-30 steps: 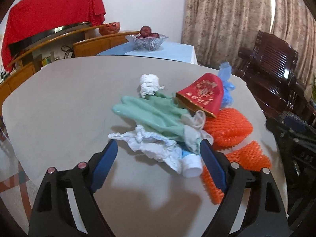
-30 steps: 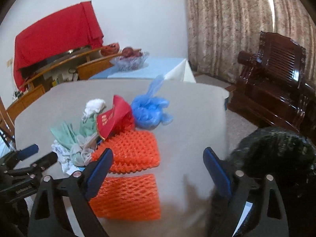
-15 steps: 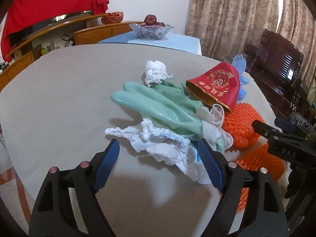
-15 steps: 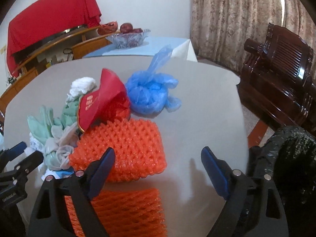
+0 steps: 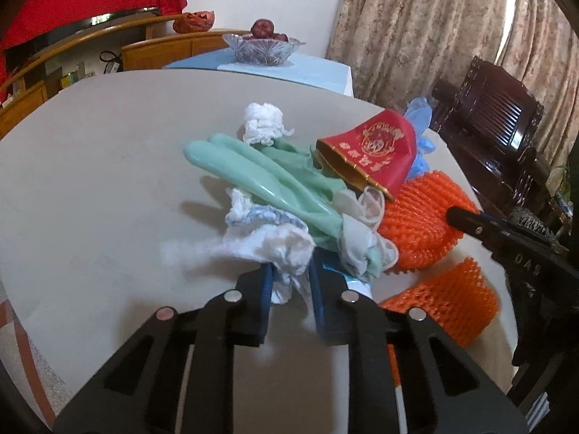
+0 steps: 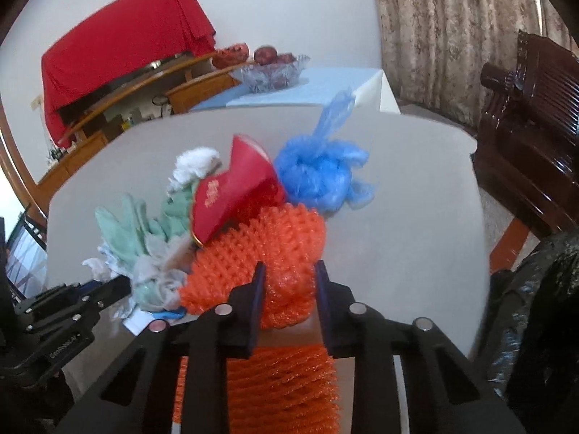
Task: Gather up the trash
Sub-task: 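Grasp an orange foam net with the right tool while the left tool grasps crumpled clear plastic, then carry the net and plastic over the black bin and open both tools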
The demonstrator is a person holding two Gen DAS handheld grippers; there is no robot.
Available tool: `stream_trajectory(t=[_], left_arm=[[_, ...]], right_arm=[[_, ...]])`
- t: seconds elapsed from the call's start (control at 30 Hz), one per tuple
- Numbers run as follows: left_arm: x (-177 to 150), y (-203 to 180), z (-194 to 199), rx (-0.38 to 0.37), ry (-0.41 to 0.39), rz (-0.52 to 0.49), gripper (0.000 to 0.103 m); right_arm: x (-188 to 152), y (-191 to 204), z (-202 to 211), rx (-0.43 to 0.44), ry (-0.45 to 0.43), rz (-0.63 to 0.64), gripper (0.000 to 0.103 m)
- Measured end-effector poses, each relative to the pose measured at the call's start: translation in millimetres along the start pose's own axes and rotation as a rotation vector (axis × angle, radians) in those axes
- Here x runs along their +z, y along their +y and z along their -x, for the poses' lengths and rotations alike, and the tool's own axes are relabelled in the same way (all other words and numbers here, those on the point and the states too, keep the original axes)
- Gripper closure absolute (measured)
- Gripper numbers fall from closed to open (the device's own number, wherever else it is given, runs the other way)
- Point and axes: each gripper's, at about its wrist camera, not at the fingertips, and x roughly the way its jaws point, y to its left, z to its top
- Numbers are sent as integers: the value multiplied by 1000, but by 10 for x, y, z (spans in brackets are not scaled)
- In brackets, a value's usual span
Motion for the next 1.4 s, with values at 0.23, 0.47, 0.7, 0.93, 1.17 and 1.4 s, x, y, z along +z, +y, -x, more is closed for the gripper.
stream_trajectory(t=[0.23,0.47,0.7,0.93,1.17,1.4], left_arm=[[56,-70,340,14,-56,-18,86],[141,-235,699,-8,-119,-48,87],[207,-457,922,-64,-163,-76,88],[263,-771,1041,-129,-194,-124,89],[277,-1102,1092,-190,-212,-170,90],[279,-1522,1098,-279,-225,-220,90]], right_arm=[[67,45,329,-8,-55,26,77],[127,33,646,-18,-106,35,77],[170,-37,946,-32,-157,25,77],[176,-177,1267,-60,-208,11,77],[156,-357,1525,-104,-241,-7,77],[90,-668,1858,-177,-277,-38,77]])
